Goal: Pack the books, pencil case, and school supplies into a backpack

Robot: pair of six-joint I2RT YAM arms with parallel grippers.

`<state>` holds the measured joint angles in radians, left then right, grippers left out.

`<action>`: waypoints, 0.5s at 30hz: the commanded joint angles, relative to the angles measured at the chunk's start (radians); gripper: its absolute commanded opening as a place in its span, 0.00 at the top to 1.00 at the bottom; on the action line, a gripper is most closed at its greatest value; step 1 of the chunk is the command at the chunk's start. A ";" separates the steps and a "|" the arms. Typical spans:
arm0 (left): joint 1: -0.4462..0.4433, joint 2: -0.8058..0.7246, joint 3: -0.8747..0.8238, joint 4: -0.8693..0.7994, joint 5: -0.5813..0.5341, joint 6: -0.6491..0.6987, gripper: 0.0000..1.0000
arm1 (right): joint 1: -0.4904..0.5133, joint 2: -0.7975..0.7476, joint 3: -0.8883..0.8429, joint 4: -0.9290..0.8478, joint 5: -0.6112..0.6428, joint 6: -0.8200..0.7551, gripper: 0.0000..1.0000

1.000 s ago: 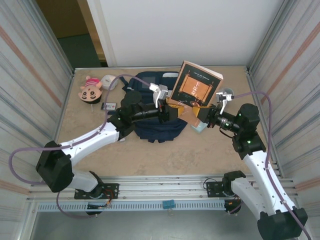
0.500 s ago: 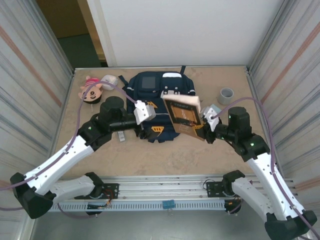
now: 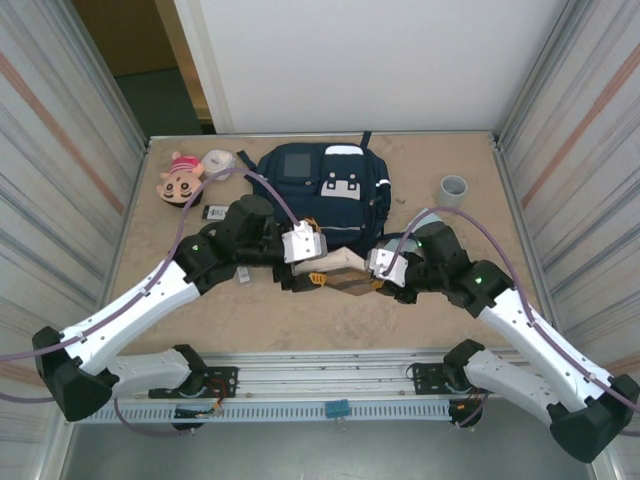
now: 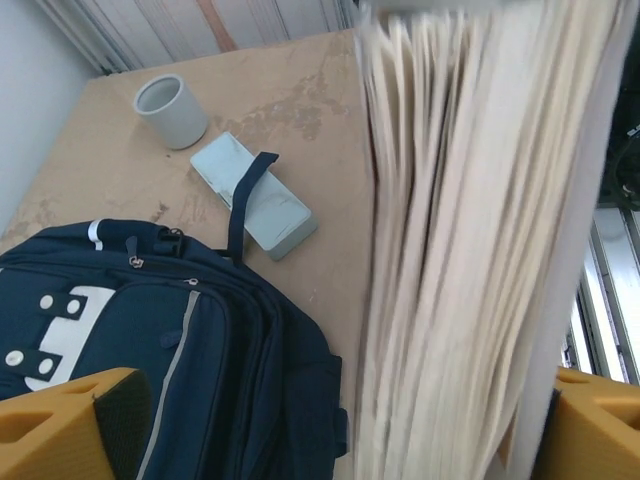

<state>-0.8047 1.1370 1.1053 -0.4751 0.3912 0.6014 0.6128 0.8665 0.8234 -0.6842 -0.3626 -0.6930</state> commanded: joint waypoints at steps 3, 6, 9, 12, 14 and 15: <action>-0.002 -0.021 0.028 -0.016 0.011 0.048 0.08 | 0.002 0.013 0.077 0.051 -0.044 -0.042 1.00; -0.006 0.023 0.042 -0.050 0.048 0.054 0.12 | 0.002 0.025 0.086 0.077 -0.096 -0.021 1.00; -0.008 0.062 0.055 -0.049 0.069 0.047 0.31 | -0.004 0.038 0.098 0.095 -0.136 0.001 1.00; 0.004 0.064 0.051 -0.020 0.098 0.031 0.66 | -0.039 0.040 0.106 0.110 -0.192 0.039 0.96; 0.045 0.040 0.024 0.033 0.173 -0.008 0.84 | -0.092 0.030 0.099 0.134 -0.253 0.080 0.77; 0.079 0.022 -0.002 0.076 0.224 -0.040 0.92 | -0.126 0.015 0.086 0.161 -0.289 0.112 0.67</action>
<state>-0.7868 1.2034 1.1267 -0.4919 0.5026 0.6155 0.5411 0.9138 0.8757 -0.6277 -0.5072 -0.6632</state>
